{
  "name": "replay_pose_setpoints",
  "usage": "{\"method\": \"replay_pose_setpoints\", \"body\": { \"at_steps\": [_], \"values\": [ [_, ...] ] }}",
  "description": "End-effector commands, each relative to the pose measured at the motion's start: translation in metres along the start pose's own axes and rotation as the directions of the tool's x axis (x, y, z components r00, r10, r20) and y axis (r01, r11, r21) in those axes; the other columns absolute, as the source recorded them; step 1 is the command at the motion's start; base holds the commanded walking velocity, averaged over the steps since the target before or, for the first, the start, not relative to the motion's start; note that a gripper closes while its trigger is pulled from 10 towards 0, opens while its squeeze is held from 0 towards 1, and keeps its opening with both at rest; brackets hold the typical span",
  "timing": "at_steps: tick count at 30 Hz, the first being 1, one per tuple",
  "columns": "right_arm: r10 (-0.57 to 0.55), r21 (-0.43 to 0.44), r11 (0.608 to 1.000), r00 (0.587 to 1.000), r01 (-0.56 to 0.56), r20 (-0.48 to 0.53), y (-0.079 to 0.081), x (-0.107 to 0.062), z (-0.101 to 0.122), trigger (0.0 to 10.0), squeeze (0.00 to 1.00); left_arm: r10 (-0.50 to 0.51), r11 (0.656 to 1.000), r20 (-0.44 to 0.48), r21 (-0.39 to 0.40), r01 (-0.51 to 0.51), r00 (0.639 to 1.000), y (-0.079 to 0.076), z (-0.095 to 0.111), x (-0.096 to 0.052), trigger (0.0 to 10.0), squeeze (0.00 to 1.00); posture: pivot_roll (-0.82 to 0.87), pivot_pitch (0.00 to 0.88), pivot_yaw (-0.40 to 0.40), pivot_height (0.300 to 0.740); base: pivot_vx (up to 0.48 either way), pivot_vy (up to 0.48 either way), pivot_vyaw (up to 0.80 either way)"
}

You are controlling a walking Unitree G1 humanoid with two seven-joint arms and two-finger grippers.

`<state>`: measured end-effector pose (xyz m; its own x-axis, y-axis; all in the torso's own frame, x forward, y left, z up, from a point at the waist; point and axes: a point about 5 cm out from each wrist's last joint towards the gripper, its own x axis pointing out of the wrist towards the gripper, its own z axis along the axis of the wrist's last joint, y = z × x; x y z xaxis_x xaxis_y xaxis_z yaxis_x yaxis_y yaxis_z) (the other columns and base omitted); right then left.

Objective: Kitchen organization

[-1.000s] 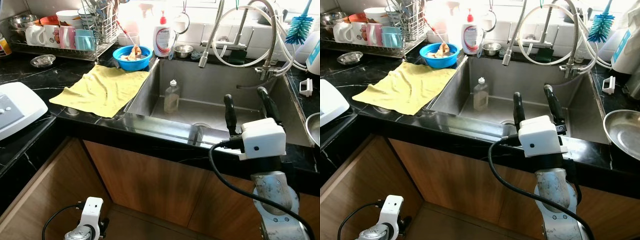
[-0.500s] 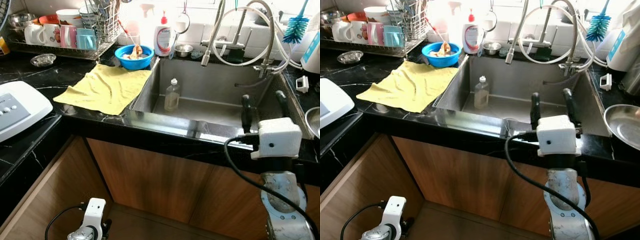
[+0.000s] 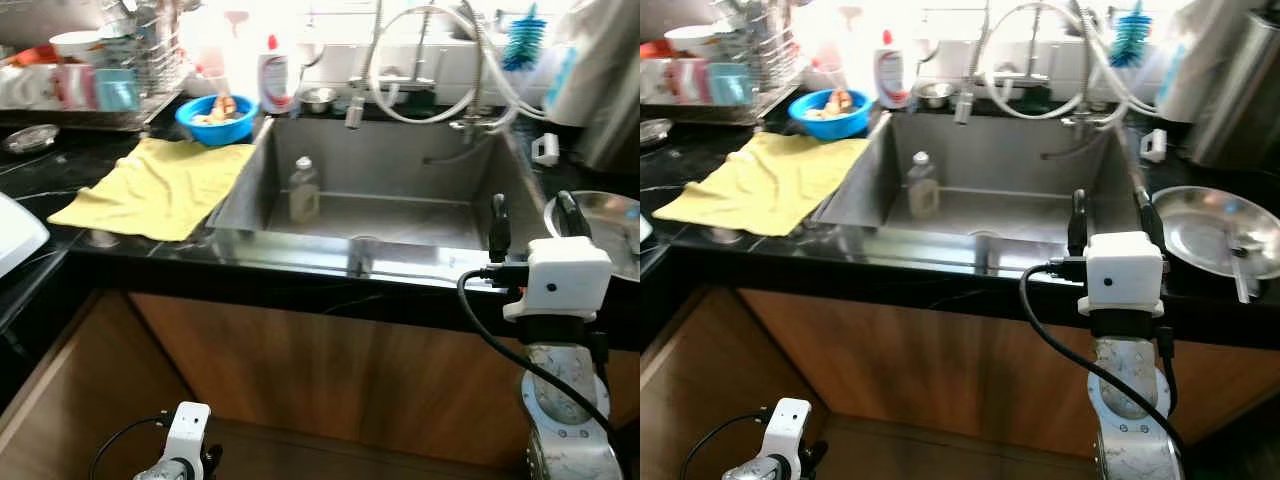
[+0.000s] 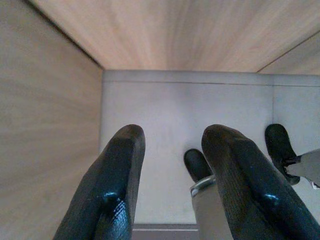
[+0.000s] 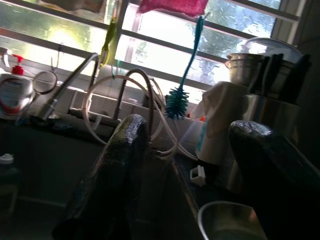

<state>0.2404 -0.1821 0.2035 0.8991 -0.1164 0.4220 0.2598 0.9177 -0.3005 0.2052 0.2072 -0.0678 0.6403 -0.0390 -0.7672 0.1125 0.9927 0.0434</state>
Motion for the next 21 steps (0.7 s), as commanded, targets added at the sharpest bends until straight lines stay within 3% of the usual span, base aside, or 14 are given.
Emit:
{"method": "replay_pose_setpoints", "body": {
  "at_steps": [1,4,8,21],
  "values": [
    [0.003,0.011,1.000,1.000,-0.003,-0.016,0.001,0.001,-0.002,10.0,0.00,-0.005,1.000,-0.020,0.022,0.005,1.000,0.000,-0.005,-0.001,10.0,0.00,-0.20,0.000,0.071,0.740,0.000,0.000,-0.69],
    [0.004,0.011,1.000,1.000,-0.003,-0.016,0.001,0.001,-0.002,10.0,0.00,-0.005,1.000,-0.020,0.022,0.006,1.000,0.000,-0.005,-0.001,10.0,0.00,-0.20,0.000,0.071,0.740,0.000,0.000,-0.69],
    [0.037,0.034,0.999,0.999,-0.036,-0.004,0.007,0.001,0.000,10.0,0.00,-0.021,0.999,-0.029,0.026,0.022,0.999,-0.013,-0.012,-0.001,10.0,0.00,-0.20,0.000,0.074,0.740,0.000,0.000,-0.70],
    [0.057,0.033,0.998,0.998,-0.058,0.015,0.011,0.002,0.001,10.0,0.00,-0.019,0.999,-0.022,0.031,0.020,1.000,-0.013,-0.008,0.001,10.0,0.00,-0.20,0.000,0.072,0.740,0.000,0.000,-0.70]
  ]
}}
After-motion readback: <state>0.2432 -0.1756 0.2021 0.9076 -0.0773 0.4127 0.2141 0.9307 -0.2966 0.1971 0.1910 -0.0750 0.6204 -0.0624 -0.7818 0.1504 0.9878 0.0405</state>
